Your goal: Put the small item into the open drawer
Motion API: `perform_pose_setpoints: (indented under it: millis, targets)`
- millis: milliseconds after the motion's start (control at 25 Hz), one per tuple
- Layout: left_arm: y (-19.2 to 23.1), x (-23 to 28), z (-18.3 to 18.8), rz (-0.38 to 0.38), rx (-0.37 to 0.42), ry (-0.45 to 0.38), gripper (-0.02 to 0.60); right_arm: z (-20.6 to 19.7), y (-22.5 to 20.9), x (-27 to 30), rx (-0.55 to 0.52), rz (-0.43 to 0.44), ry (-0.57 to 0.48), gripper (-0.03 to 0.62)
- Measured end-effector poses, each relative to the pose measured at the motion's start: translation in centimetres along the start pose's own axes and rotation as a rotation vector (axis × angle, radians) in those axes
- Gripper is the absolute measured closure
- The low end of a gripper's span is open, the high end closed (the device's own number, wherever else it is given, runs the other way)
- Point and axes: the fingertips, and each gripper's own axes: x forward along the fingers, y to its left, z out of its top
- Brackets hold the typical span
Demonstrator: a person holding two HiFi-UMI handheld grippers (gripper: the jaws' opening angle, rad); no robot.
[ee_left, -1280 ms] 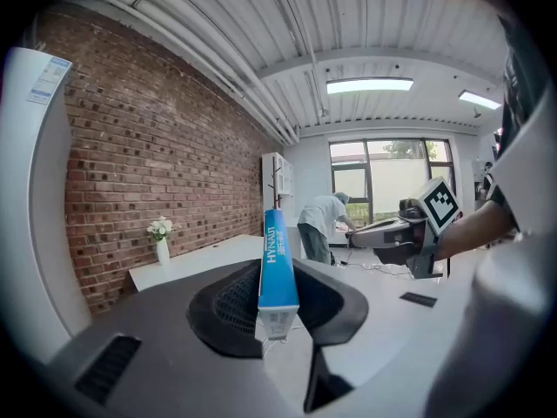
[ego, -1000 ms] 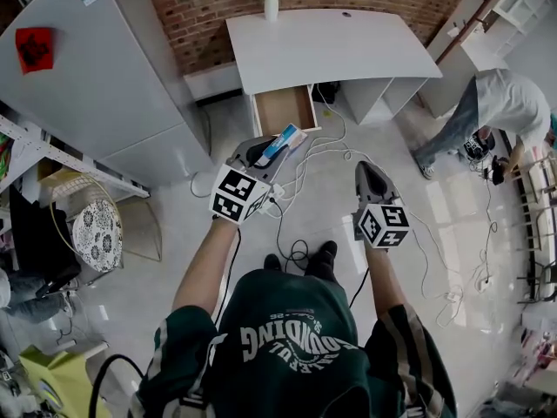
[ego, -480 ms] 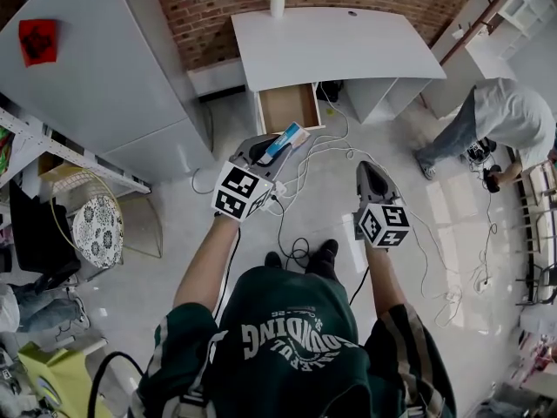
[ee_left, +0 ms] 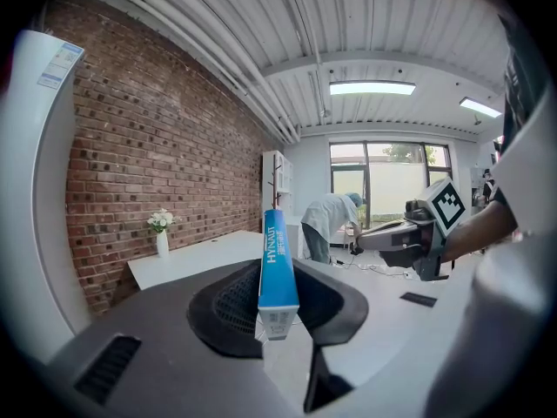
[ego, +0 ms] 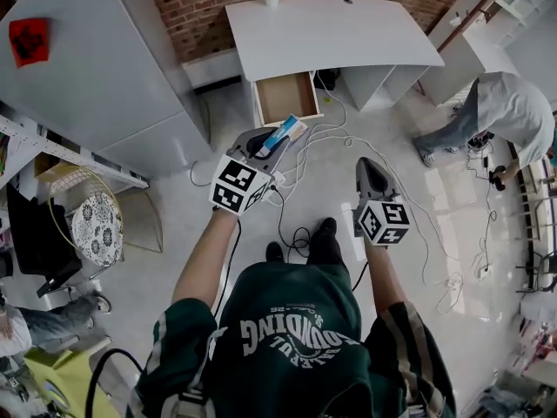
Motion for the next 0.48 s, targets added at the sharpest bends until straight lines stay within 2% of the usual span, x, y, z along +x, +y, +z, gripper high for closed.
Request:
perform_pose_setpoints:
  millis: [480]
  targets:
    - [1.1,1.5,-0.6,-0.008,-0.001,0.023,0.492,-0.3,0.2,2.1,-0.002,0.024,0.024,0.569]
